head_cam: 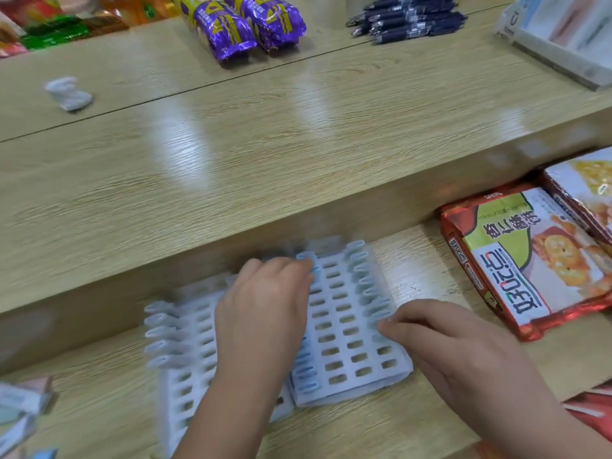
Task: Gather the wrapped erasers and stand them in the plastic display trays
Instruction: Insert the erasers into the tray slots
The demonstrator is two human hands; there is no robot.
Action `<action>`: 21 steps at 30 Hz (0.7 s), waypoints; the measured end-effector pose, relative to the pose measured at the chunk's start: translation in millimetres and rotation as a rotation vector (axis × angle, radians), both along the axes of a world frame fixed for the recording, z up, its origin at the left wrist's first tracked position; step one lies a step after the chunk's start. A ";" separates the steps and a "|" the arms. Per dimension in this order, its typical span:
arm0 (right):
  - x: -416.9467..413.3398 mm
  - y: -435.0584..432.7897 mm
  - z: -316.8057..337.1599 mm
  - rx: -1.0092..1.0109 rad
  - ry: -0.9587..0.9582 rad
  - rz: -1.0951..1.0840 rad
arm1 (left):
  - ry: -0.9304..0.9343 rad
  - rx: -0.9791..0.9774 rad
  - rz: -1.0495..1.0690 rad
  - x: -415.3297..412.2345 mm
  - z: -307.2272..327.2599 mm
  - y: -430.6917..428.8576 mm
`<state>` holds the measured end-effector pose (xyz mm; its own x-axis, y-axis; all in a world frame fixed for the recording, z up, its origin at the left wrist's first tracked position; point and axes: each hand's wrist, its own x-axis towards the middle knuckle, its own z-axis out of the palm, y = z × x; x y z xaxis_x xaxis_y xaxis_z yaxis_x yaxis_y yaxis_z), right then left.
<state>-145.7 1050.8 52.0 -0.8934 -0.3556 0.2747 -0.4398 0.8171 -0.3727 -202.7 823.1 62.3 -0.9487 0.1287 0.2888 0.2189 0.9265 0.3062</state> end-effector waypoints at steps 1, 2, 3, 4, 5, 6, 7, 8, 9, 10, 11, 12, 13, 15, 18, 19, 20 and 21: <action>0.8 -1.8 -0.6 0.036 0.044 0.010 | 0.007 -0.073 -0.010 -0.9 1.6 0.2; 2.3 -2.6 -1.3 0.063 0.079 0.023 | 0.021 -0.136 -0.017 -1.2 2.1 0.3; 3.5 -2.2 -1.4 0.088 0.105 0.026 | 0.036 -0.166 -0.026 -1.3 2.9 0.3; 4.6 -1.9 -1.0 0.102 0.116 0.019 | 0.044 -0.166 -0.039 -2.2 2.8 0.2; 5.0 -1.0 -2.3 0.095 0.113 0.004 | 0.041 -0.153 -0.046 -3.3 3.0 0.1; 5.4 -0.8 -2.5 0.071 0.101 -0.008 | 0.026 -0.140 -0.050 -4.1 3.2 0.1; 6.8 -0.1 -3.3 0.068 0.089 -0.029 | 0.001 -0.137 -0.051 -4.9 5.3 0.5; 7.0 -0.3 -3.5 0.070 0.069 -0.019 | -0.026 -0.138 -0.054 -5.3 7.8 1.6; 7.5 -1.1 -1.0 0.084 0.045 0.008 | -0.060 -0.140 -0.059 -4.8 13.4 2.6; 7.9 -4.4 3.3 0.092 0.004 0.043 | -0.081 -0.146 -0.062 -3.6 19.3 2.2; 8.3 -9.2 10.5 0.088 -0.076 0.066 | -0.104 -0.154 -0.080 -1.0 25.0 1.3; 9.1 -20.7 19.1 0.016 -0.181 0.082 | -0.113 -0.167 -0.097 2.9 30.4 -3.0; 8.3 -34.2 23.9 -0.051 -0.220 0.091 | -0.120 -0.166 -0.096 7.0 34.8 -11.2; 8.8 -75.3 34.7 -0.113 -0.162 0.113 | -0.073 -0.113 -0.014 16.3 42.1 -43.7; 23.6 -150.1 41.0 -0.159 -0.029 0.167 | -0.017 0.084 0.097 46.7 43.4 -120.3; 26.8 -177.4 41.6 -0.185 -0.029 0.198 | -0.005 0.149 0.137 61.1 40.9 -150.0; 29.6 -204.8 37.2 -0.186 -0.023 0.253 | -0.010 0.195 0.209 77.7 39.6 -182.0; 32.5 -231.1 28.9 -0.157 -0.058 0.315 | -0.024 0.202 0.300 94.9 37.7 -212.9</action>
